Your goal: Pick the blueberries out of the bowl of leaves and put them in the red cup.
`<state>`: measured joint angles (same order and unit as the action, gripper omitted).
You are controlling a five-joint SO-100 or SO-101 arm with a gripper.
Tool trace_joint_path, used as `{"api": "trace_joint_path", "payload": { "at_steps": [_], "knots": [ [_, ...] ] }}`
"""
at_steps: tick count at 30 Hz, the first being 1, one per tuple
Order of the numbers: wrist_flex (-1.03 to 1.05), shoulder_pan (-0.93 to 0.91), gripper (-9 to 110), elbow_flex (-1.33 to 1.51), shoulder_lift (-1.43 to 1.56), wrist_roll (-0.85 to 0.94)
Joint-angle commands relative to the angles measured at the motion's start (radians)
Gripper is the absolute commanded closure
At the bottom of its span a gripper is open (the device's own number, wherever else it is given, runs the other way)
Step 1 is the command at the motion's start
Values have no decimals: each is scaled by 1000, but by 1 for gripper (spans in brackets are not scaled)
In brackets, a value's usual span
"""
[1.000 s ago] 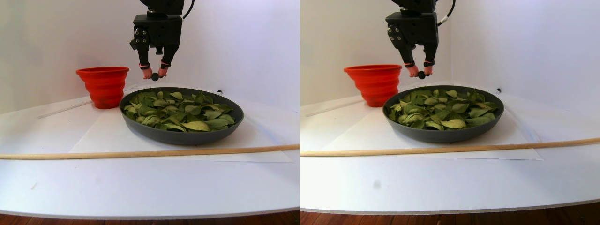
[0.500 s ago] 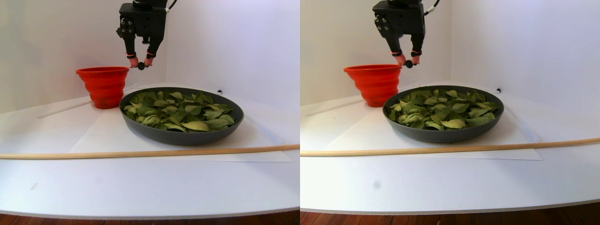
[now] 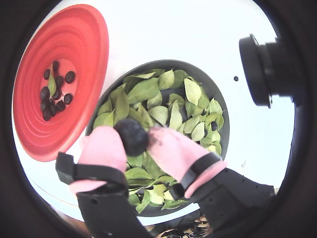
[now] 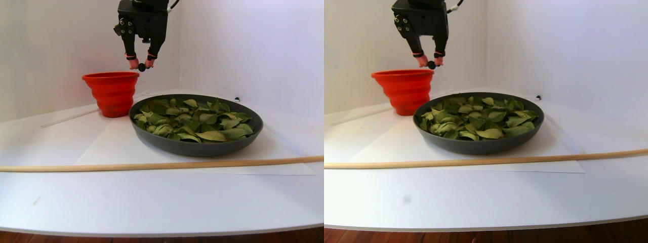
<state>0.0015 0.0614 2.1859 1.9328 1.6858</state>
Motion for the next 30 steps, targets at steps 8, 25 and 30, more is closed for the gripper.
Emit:
{"api": "trace_joint_path", "payload": {
  "at_steps": [8,25,30],
  "knots": [
    [-81,57,90,-77,89,20],
    [-190,132,90,-84,21,34],
    [-202,144,90,-81,8,31]
  ]
}}
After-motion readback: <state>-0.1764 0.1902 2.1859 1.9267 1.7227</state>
